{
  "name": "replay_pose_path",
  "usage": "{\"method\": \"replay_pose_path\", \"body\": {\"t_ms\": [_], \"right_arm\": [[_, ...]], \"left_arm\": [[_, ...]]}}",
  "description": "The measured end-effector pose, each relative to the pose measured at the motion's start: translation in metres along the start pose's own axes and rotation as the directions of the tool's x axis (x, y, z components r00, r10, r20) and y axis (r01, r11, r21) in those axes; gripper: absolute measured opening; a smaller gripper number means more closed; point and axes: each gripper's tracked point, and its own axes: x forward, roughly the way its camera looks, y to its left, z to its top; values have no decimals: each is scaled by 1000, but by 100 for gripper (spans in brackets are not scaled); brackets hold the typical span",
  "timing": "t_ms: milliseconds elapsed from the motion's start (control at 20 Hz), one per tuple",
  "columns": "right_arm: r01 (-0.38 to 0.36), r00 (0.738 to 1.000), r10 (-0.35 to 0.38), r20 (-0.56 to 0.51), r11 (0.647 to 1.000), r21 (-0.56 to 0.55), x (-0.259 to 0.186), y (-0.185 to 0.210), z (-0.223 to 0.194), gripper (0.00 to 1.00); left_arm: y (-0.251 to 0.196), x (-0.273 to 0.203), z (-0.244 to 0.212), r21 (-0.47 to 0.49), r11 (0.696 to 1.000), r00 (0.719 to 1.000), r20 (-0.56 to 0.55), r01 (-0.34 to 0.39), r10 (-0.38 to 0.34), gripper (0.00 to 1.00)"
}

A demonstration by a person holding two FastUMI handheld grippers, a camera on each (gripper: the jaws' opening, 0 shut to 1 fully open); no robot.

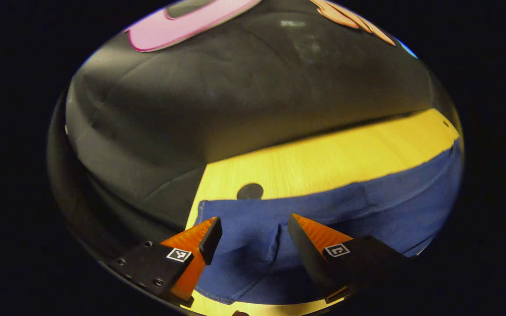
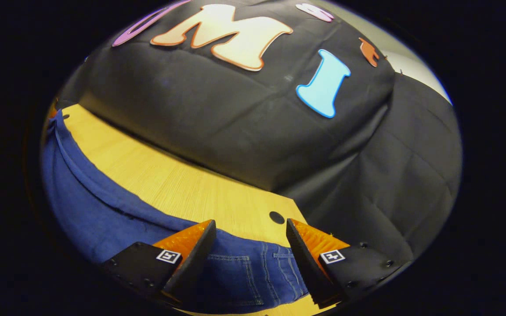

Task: Grasp the waist and the cuffs of the jeans and fold them to make the two legs overlap; first hold the waist and fold one-third of the jeans toward the cuffs, then hold the cuffs and fold the remaining one-third in the same direction to finish folding.

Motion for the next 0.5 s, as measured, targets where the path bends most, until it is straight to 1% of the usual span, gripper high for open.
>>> {"method": "replay_pose_path", "body": {"t_ms": [100,250,350,450,500], "right_arm": [[16,1000,-16,2,998,58,-10,-19,2,99],[40,999,-36,-21,983,180,-25,-50,-14,99],[45,998,-30,-61,963,266,-30,-65,-36,99],[65,993,-26,-114,934,350,-34,-84,-66,99],[84,989,-29,-143,914,397,-35,-94,-80,99]], "left_arm": [[0,-18,24,-71,997,996,85,-32,38,94],[-2,-62,54,-157,988,989,145,6,17,95],[-11,-97,72,-188,982,981,191,22,15,95],[-23,-135,91,-189,981,971,237,38,8,95],[-29,-154,98,-182,982,967,253,44,4,100]]}}
